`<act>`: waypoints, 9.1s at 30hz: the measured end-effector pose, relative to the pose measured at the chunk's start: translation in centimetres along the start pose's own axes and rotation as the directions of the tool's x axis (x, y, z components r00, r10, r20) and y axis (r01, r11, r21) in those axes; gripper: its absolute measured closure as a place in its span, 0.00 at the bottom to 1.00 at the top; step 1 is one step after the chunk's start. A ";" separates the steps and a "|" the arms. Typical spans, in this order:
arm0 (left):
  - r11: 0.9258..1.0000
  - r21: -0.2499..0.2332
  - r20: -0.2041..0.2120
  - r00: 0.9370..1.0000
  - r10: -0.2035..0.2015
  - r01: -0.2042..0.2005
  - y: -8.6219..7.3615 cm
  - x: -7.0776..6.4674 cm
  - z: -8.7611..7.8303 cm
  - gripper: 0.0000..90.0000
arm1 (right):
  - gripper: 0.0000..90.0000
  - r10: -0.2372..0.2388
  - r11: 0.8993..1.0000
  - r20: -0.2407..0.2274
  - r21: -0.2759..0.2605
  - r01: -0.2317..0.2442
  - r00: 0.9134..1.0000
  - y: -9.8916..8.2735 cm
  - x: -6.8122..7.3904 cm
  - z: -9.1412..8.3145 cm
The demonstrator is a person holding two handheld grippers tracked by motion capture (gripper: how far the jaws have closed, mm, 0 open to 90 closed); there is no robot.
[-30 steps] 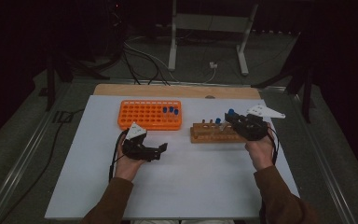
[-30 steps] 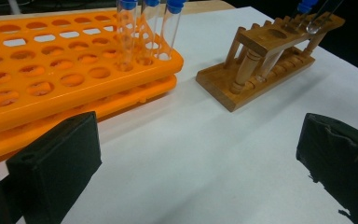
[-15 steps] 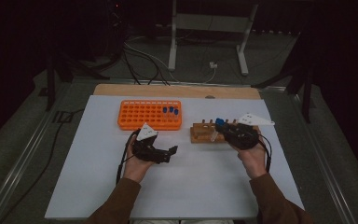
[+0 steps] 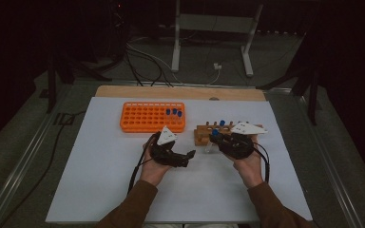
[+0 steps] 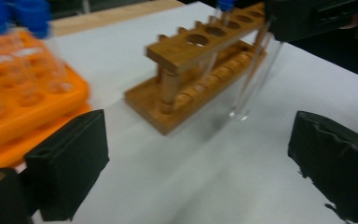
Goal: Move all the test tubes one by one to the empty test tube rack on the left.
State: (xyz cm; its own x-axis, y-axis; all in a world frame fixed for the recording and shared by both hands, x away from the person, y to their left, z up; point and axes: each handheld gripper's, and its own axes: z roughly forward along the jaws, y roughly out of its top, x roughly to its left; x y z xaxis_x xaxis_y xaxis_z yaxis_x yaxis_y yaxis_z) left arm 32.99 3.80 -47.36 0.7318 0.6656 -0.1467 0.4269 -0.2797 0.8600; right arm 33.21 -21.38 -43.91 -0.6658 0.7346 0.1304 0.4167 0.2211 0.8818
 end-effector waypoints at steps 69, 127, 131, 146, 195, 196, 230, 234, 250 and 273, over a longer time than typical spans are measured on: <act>0.995 -0.078 -0.016 0.998 0.056 -0.057 1.4 0.2 0.4 0.87 | 0.04 0.008 1.000 -0.045 0.017 -0.007 0.999 -0.4 0.3 0.0; 0.995 -0.061 -0.310 0.946 -0.092 0.077 1.0 11.5 1.2 0.87 | 0.00 0.064 0.998 -0.043 -0.001 -0.064 0.997 -2.1 -1.8 -1.6; 0.997 -0.024 -0.322 0.943 -0.081 0.077 0.9 11.4 1.7 0.87 | 0.00 0.066 0.998 -0.044 0.000 -0.066 0.997 -2.1 -1.8 -1.6; 0.997 0.040 -0.333 0.942 -0.044 0.060 0.6 11.3 2.2 0.87 | 0.00 0.060 0.998 -0.049 0.008 -0.060 0.997 -2.2 -1.6 -1.3; 0.982 -0.045 -0.202 0.961 -0.186 0.181 -1.4 9.4 -4.3 0.01 | 0.00 0.075 0.997 -0.051 0.005 -0.075 0.996 -2.4 -1.6 -1.2; 0.983 -0.047 -0.200 0.962 -0.184 0.178 -1.6 9.1 -4.7 0.01 | 0.00 0.077 0.997 -0.051 0.005 -0.077 0.996 -2.3 -1.6 -1.2; 0.983 -0.106 -0.227 0.959 -0.172 0.151 -3.8 7.3 -8.8 0.01 | 0.18 0.046 0.999 0.113 -0.012 -0.045 0.993 -0.6 -4.3 -0.1; 0.982 -0.098 -0.229 0.956 -0.182 0.163 -3.8 7.3 -8.7 0.01 | 0.40 0.042 0.999 0.126 -0.021 -0.039 0.991 -0.5 -4.9 0.4; 0.972 -0.103 -0.224 0.947 -0.231 0.213 -4.3 7.9 -8.7 0.01 | 0.79 -0.036 0.999 0.174 0.024 0.032 0.984 -0.8 -5.2 2.7; 0.974 -0.077 -0.205 0.952 -0.226 0.215 -4.5 7.6 -8.0 0.01 | 0.85 -0.054 0.999 0.175 0.019 0.051 0.983 -0.6 -4.7 3.0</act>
State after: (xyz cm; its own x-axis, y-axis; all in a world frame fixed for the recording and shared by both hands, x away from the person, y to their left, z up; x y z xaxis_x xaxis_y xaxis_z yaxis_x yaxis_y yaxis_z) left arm 32.39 15.68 -48.40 0.4914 0.8389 -0.2340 0.5316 -0.0762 0.8435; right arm 37.97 -23.09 -46.38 -0.5683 0.8228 0.0016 0.3939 0.2704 0.8785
